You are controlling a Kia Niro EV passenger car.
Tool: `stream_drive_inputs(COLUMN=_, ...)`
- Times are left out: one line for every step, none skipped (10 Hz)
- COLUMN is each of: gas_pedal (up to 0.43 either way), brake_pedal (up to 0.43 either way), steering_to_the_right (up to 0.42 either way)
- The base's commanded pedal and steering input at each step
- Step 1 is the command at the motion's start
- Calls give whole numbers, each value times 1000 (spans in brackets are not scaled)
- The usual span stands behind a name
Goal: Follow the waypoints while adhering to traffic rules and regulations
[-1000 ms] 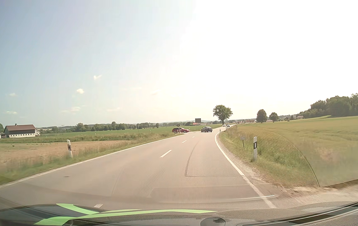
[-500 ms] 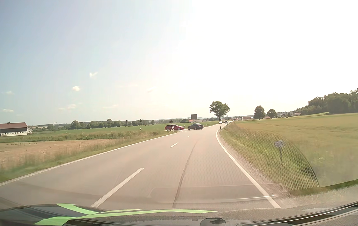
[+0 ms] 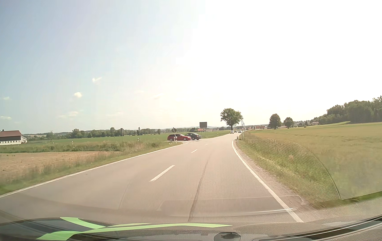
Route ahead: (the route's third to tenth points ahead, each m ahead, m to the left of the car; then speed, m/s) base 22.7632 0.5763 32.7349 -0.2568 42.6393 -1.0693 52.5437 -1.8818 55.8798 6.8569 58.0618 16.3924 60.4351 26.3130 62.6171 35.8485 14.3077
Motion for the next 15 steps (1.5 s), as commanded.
stream_drive_inputs(gas_pedal=0, brake_pedal=262, steering_to_the_right=9)
stream_drive_inputs(gas_pedal=0, brake_pedal=256, steering_to_the_right=9)
stream_drive_inputs(gas_pedal=0, brake_pedal=262, steering_to_the_right=9)
stream_drive_inputs(gas_pedal=0, brake_pedal=262, steering_to_the_right=9)
stream_drive_inputs(gas_pedal=0, brake_pedal=262, steering_to_the_right=9)
stream_drive_inputs(gas_pedal=0, brake_pedal=262, steering_to_the_right=11)
stream_drive_inputs(gas_pedal=0, brake_pedal=262, steering_to_the_right=14)
stream_drive_inputs(gas_pedal=0, brake_pedal=268, steering_to_the_right=15)
stream_drive_inputs(gas_pedal=0, brake_pedal=268, steering_to_the_right=15)
stream_drive_inputs(gas_pedal=0, brake_pedal=274, steering_to_the_right=15)
stream_drive_inputs(gas_pedal=0, brake_pedal=274, steering_to_the_right=15)
stream_drive_inputs(gas_pedal=0, brake_pedal=280, steering_to_the_right=15)
stream_drive_inputs(gas_pedal=0, brake_pedal=287, steering_to_the_right=16)
stream_drive_inputs(gas_pedal=0, brake_pedal=287, steering_to_the_right=15)
stream_drive_inputs(gas_pedal=0, brake_pedal=287, steering_to_the_right=15)
